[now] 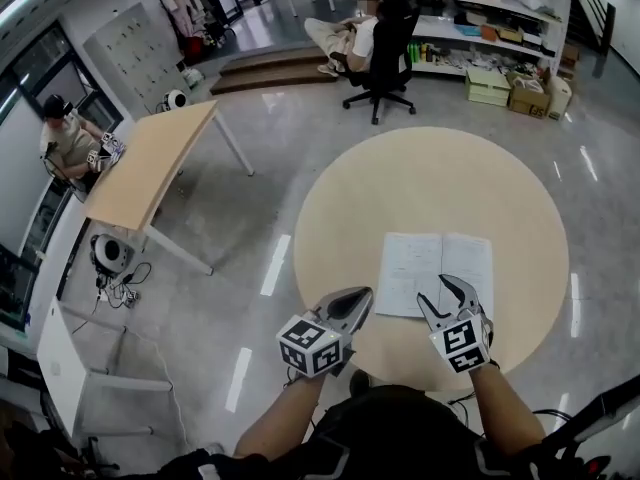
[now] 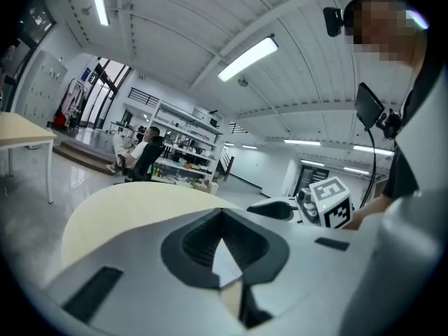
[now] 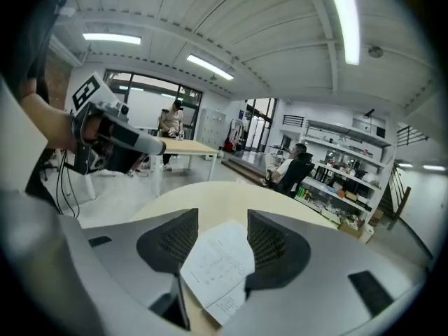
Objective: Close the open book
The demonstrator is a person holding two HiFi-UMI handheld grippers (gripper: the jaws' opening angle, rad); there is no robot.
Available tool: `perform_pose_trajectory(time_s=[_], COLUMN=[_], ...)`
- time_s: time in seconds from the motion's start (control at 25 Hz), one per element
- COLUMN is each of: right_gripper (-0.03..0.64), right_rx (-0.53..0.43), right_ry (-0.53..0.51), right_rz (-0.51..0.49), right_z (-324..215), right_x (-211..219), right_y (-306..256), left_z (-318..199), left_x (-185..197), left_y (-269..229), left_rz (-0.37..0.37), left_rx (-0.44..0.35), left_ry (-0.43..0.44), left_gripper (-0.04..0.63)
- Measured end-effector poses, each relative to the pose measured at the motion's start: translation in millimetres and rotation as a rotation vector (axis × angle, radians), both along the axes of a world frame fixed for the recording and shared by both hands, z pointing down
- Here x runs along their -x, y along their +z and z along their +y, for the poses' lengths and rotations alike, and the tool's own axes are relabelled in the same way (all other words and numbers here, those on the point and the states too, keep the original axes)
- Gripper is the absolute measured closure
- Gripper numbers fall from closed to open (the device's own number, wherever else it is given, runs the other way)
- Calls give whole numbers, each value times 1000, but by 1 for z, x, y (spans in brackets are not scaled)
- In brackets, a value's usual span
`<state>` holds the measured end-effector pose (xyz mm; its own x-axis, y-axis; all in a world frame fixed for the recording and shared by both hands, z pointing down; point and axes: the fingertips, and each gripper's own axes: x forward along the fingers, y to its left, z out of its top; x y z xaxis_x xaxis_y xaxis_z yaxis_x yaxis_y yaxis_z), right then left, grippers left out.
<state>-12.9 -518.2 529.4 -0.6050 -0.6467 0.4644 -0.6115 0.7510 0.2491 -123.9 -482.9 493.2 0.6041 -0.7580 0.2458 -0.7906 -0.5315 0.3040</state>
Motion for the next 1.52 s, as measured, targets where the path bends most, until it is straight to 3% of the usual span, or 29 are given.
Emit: perform_pose_trajectory(time_s=[0.24, 0.6, 1.0, 1.24, 1.4, 1.52], right_gripper=[416, 416, 416, 421, 520, 531], right_rx=[1, -94, -178, -318, -376, -376], right_ry=[-94, -185, -232, -289, -312, -267], right_rz=[224, 541, 672, 742, 778, 748], right_z=[23, 33, 29, 26, 34, 37], right_x=[9, 3, -7, 2, 3, 8], right_y=[74, 168, 198, 200, 208, 211], left_z=[2, 15, 17, 17, 20, 25], left_x=[-4, -8, -19, -26, -31, -28], left_y=[40, 84, 95, 101, 101, 104], left_rz=[-2, -26, -53, -56, -63, -68], left_rx=[79, 208, 242, 257, 261, 269], left_ry=[2, 24, 83, 91, 100, 108], left_gripper=[603, 603, 603, 603, 603, 603])
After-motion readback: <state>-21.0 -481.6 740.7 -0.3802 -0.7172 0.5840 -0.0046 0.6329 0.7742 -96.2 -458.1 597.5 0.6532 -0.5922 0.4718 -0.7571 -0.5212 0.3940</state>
